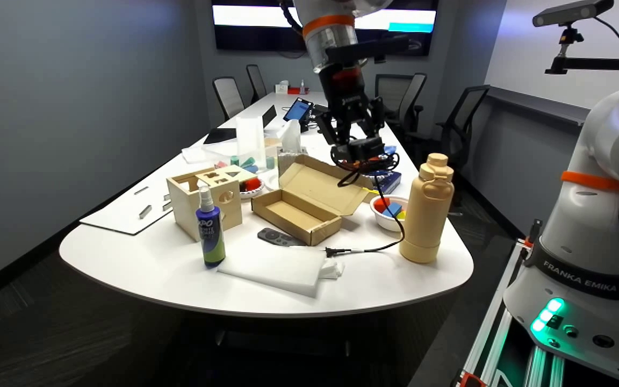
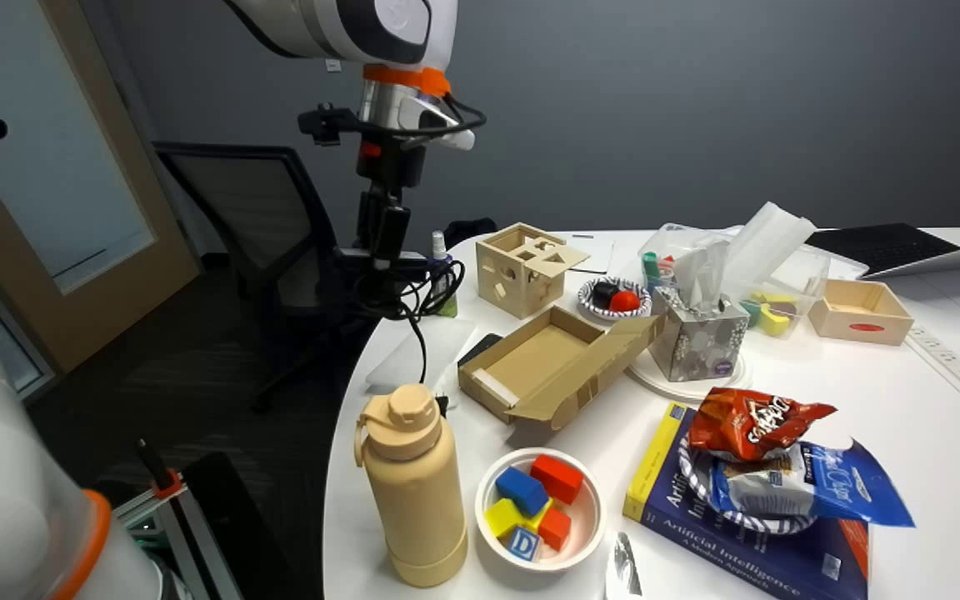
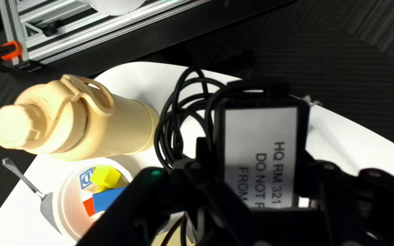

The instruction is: Take the power pack out of the cardboard box

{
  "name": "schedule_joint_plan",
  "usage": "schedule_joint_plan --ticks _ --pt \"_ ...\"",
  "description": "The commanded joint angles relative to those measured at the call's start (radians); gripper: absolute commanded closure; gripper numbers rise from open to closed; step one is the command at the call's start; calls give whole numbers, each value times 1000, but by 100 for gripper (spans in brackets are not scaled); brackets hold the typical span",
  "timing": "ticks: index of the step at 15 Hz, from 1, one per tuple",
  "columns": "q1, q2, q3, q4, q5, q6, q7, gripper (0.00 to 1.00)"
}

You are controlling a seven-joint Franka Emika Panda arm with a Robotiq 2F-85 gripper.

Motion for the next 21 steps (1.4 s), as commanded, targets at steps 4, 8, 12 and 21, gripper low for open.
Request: schedule_joint_plan --ticks 4,8,12,21 --pt "-4 24 -16 -184 31 313 -153 69" --pt "-9 84 -38 -244 45 418 -230 69" --pt "-9 147 -54 -273 52 470 -269 69" --pt "-21 317 -84 -253 53 574 -331 69"
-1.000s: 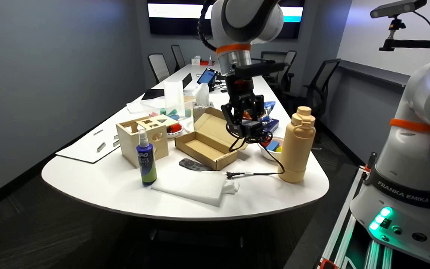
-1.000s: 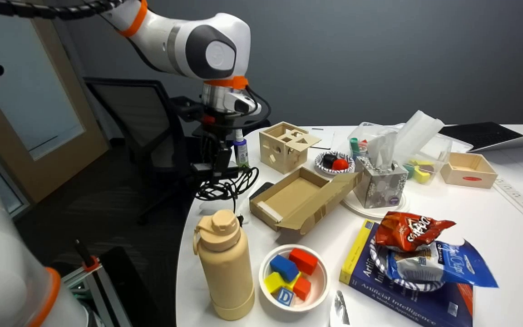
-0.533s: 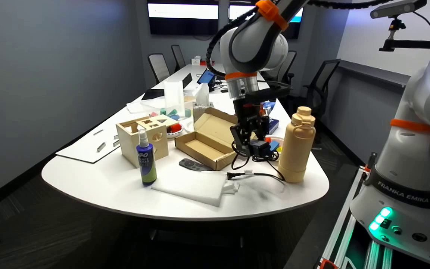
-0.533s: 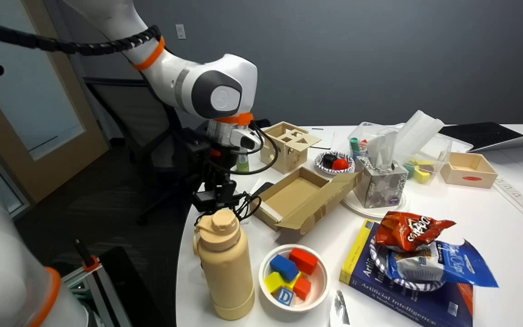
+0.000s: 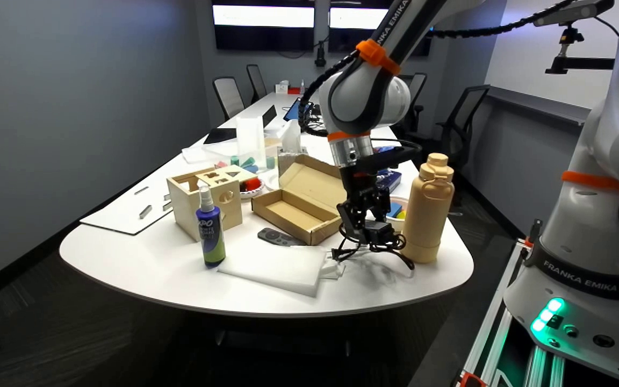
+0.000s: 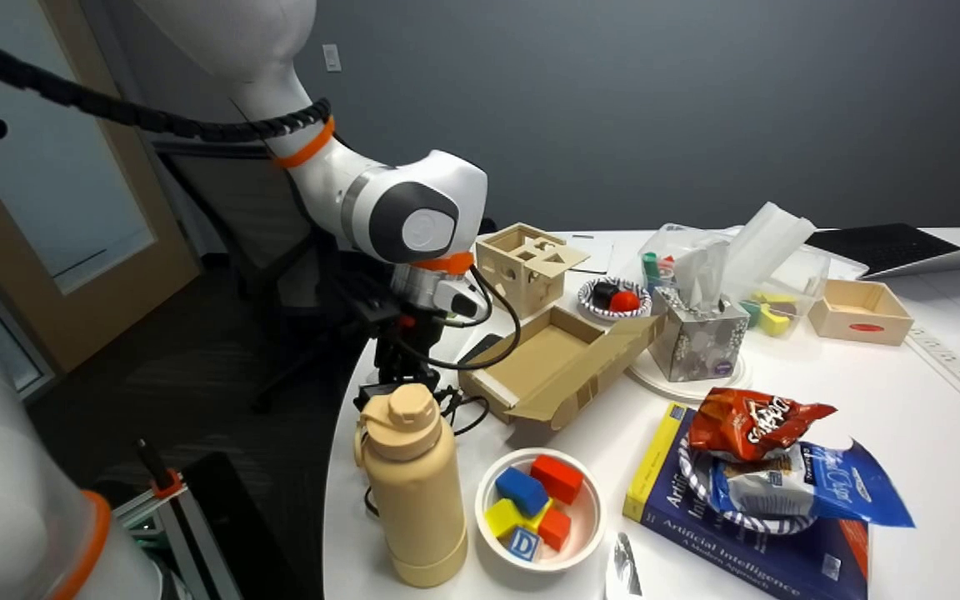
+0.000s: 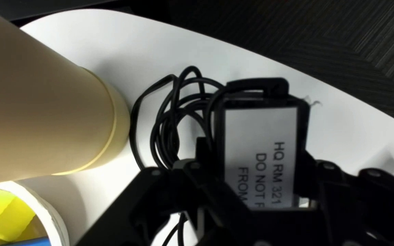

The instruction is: Take the power pack out of the cardboard box

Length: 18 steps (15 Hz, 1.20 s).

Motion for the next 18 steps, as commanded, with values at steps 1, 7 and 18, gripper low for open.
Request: schedule_joint_plan --ticks 1,7,18 --pt "-14 63 -10 16 14 74 -46 69" --pt "-22 123 -21 28 3 159 -74 11" --pt "10 -120 11 141 -39 -139 -11 0"
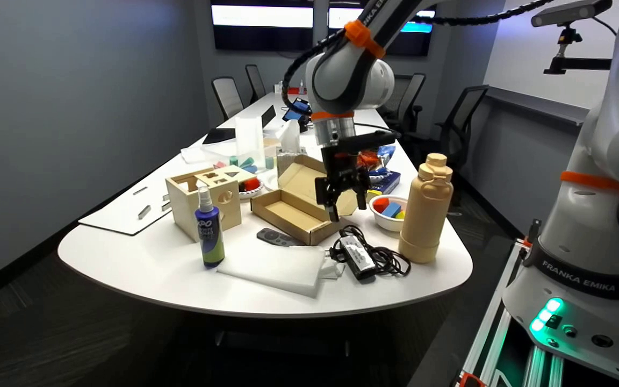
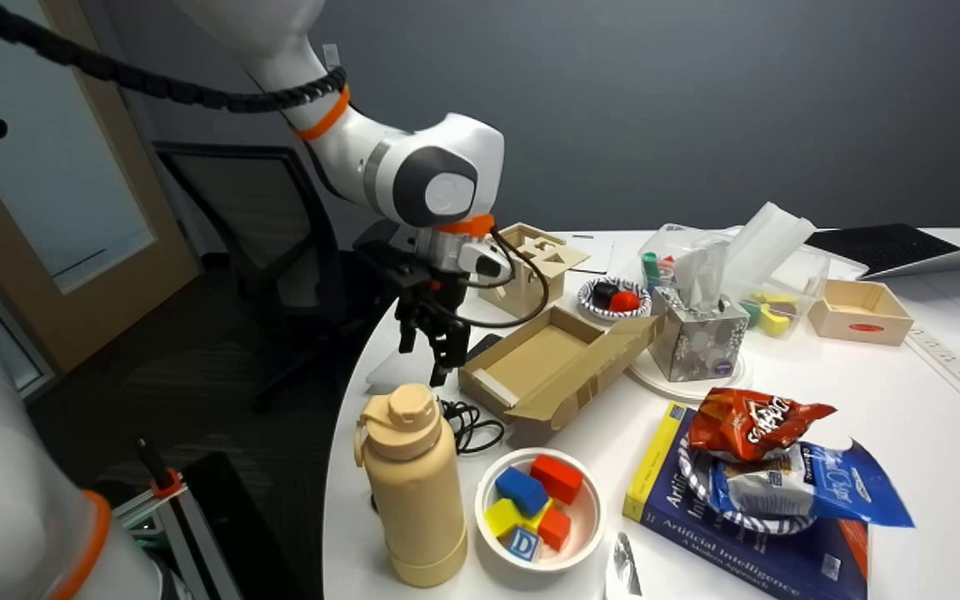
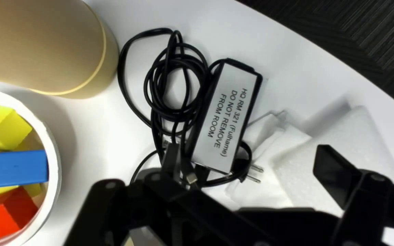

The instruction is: Take the power pack out of the cardboard box

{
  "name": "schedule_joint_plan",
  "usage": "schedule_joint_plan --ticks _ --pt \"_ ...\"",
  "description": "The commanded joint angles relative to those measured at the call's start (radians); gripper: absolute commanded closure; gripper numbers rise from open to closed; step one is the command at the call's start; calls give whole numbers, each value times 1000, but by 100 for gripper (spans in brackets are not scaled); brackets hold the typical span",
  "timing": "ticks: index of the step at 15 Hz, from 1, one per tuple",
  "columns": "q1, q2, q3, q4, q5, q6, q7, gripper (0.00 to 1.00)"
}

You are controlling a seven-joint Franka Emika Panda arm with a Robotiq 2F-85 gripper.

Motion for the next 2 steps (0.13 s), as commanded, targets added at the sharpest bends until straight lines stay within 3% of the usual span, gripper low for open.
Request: schedule_joint_plan --ticks 1,2 --pt "17 -145 16 33 -38 -134 48 0" --pt "18 -171 22 45 -42 -150 58 0"
